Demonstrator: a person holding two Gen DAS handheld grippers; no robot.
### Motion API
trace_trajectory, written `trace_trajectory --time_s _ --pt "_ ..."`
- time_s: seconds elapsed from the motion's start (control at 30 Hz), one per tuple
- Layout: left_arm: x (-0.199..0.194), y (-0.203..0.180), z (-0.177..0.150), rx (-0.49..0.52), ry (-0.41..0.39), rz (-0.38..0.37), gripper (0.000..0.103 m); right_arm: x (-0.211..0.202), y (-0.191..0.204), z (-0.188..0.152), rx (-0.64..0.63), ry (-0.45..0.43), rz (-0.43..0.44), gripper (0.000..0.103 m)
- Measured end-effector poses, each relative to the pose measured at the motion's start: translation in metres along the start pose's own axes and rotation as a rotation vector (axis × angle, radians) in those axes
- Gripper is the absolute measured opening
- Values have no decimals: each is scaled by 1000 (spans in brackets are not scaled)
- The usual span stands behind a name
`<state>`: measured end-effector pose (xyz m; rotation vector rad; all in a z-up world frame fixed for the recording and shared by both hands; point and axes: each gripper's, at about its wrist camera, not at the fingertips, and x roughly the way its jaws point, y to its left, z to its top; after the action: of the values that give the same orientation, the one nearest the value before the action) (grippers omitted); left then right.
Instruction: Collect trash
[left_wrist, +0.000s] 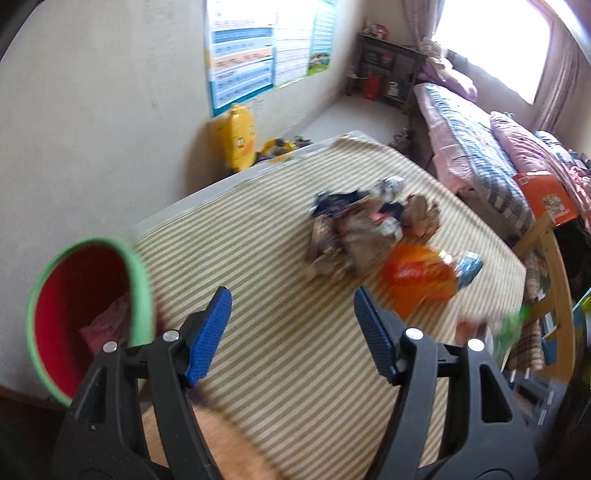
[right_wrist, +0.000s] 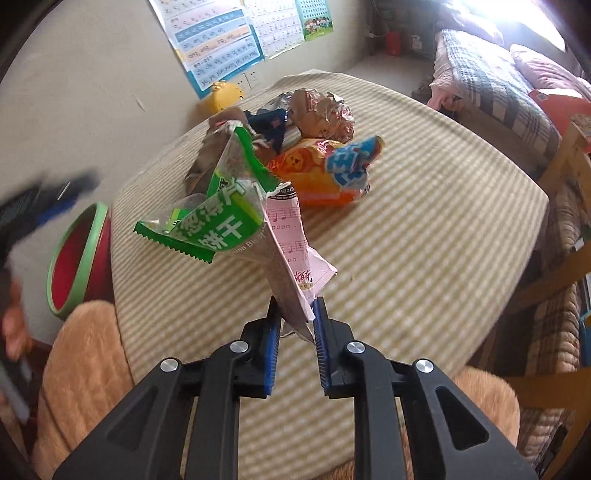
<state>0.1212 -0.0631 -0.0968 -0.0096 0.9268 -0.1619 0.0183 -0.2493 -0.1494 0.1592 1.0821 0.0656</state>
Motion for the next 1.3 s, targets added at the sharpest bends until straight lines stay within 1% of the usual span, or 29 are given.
trace_trajectory --time_s 0.07,0.1,0.13,0.2,0.23,0.3,0.33,0.37,0.43,0.57,0.6,0.63,0.73,0.83,0.9,0.97,1.17,1.27,1.3 --pt "18 -16 15 -4 0 -28 66 0 8 -4 -73 -17 -95 18" --pt "25 -23 20 0 6 -28 66 3 10 -5 -98 -20 -146 20" --pt "33 -29 25 4 14 -29 66 4 10 -6 -102 -23 -164 22" --pt "55 -44 36 16 33 -33 66 10 7 -8 -105 -19 -196 22" --pt "64 -50 40 17 49 -28 66 11 3 -9 -96 -16 -184 24" --pt "78 -58 46 17 67 -42 66 10 -8 -10 -70 -31 -164 37" --pt "85 -64 49 27 71 -43 71 7 -12 -10 -53 -47 -159 54" --pt "90 -68 50 37 77 -36 72 5 -18 -11 -38 -61 -150 60" --pt "107 -75 53 42 118 -20 73 0 -28 -9 4 -86 -120 60" --pt "131 -72 46 9 203 -10 72 -2 -44 -6 76 -103 -71 60" --pt "134 -69 44 0 214 -13 69 -4 -48 -6 94 -110 -59 60" --pt "134 -67 43 -6 218 -19 53 -4 -51 -6 106 -115 -51 60" --pt "128 -64 39 -8 211 -33 49 -5 -56 -6 134 -124 -23 60" --pt "115 -61 39 -21 195 -56 47 -6 -58 -6 146 -126 2 60" --pt "96 -56 39 -34 163 -78 47 -7 -57 -7 145 -129 10 60" --pt "77 -54 37 -31 125 -92 47 -7 -56 -7 144 -125 11 63" --pt "25 -43 24 -34 34 -112 47 4 -54 -9 156 -65 53 66" --pt "4 -33 17 -58 12 -126 48 4 -49 -11 159 -13 135 63" --pt "-2 -30 14 -63 6 -127 48 0 -47 -12 160 -8 154 63"
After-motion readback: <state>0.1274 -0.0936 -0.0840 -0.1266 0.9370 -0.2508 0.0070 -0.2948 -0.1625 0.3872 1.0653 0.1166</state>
